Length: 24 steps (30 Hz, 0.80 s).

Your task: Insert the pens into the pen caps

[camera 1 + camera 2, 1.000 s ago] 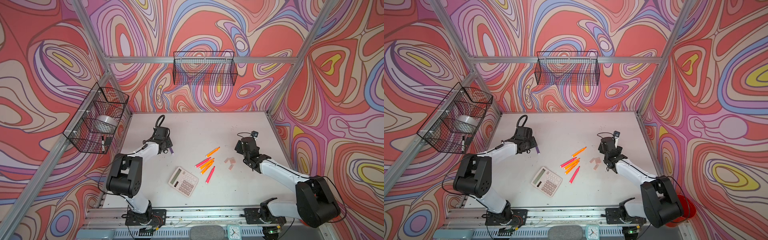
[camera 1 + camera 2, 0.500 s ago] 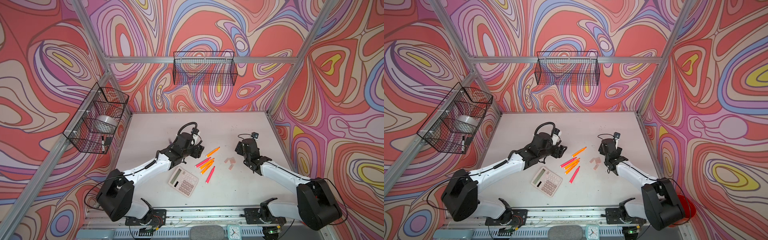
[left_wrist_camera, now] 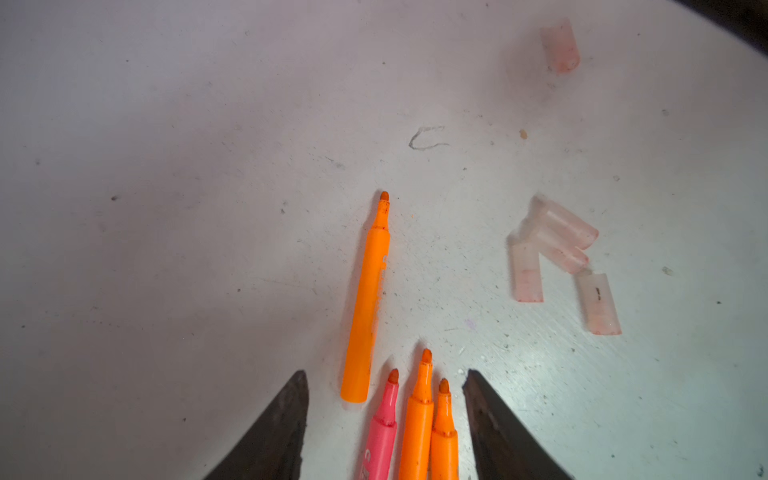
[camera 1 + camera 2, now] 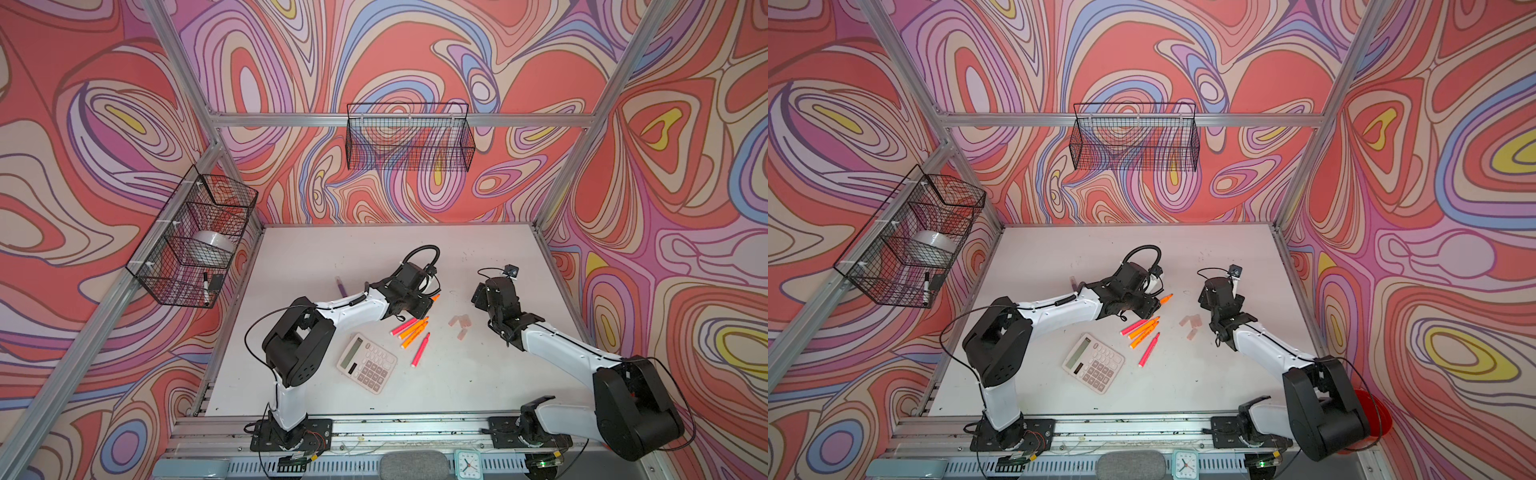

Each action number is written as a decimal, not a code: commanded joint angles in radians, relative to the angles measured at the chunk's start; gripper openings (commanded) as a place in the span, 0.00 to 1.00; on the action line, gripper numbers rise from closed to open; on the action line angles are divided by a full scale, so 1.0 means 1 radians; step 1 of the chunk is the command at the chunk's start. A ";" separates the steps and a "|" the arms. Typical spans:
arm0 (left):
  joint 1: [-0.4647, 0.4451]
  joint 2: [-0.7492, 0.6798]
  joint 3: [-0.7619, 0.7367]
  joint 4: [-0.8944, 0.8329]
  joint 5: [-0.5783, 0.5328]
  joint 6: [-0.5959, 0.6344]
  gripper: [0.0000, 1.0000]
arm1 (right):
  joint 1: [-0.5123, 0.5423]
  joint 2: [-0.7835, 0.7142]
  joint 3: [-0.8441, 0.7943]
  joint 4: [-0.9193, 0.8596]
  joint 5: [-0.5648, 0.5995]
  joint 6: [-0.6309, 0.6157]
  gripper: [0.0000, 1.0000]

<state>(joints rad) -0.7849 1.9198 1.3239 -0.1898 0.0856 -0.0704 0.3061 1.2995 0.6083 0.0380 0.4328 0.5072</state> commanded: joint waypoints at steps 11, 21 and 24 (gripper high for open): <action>-0.022 0.173 0.161 -0.162 -0.074 0.039 0.54 | -0.007 0.018 0.013 0.005 -0.011 -0.001 0.78; -0.021 0.216 0.200 -0.193 -0.102 0.047 0.48 | -0.007 0.007 0.003 0.010 -0.011 0.001 0.78; -0.022 0.227 0.209 -0.200 -0.112 0.056 0.47 | -0.007 0.012 0.005 0.011 -0.014 -0.001 0.77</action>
<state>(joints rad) -0.7998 2.1155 1.5070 -0.3458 -0.0055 -0.0402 0.3061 1.3239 0.6117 0.0376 0.4213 0.5072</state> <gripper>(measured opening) 0.474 0.774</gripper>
